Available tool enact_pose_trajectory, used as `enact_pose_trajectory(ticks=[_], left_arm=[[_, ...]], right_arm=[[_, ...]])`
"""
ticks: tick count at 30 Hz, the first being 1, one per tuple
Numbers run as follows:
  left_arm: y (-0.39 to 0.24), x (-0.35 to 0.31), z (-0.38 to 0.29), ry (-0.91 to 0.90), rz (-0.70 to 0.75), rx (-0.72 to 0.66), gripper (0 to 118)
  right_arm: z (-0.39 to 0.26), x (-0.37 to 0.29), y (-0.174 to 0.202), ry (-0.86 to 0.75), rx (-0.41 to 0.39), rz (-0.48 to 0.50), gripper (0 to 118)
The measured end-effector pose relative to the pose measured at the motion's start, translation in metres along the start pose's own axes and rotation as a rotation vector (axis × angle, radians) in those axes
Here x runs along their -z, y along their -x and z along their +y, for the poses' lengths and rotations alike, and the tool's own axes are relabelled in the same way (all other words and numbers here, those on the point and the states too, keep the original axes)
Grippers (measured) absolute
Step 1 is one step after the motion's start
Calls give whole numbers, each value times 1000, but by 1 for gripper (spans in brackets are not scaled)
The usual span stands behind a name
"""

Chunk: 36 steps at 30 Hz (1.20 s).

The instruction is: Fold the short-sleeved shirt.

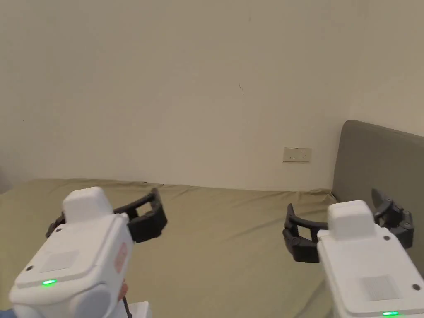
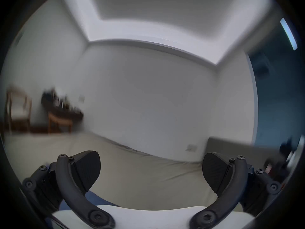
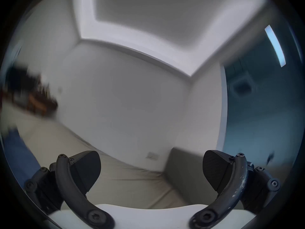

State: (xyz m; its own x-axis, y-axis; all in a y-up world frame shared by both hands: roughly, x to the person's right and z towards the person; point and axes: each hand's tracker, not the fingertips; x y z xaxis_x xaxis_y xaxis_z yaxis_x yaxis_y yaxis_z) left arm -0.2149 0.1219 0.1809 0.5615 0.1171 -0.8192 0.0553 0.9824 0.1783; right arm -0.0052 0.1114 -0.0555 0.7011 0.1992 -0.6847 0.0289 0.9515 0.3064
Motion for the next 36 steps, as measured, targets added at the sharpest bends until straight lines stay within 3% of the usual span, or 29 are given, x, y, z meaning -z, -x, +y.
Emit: enact_pose_trajectory(ticks=[2, 4, 9, 36], left_arm=[[-14, -3, -4, -6, -4, 107, 118], [-25, -4, -13, -3, -21, 131, 118], [-30, -4, -24, 82, -69, 66, 118], [-35, -4, -34, 50, -86, 170, 118]], right_arm=[[-8, 3, -12, 58, 143, 30, 118], [-19, 3, -19, 101, 205, 29, 118], [-27, -1, -14, 114, 110, -11, 118], [-28, -4, -7, 108, 138, 27, 118]])
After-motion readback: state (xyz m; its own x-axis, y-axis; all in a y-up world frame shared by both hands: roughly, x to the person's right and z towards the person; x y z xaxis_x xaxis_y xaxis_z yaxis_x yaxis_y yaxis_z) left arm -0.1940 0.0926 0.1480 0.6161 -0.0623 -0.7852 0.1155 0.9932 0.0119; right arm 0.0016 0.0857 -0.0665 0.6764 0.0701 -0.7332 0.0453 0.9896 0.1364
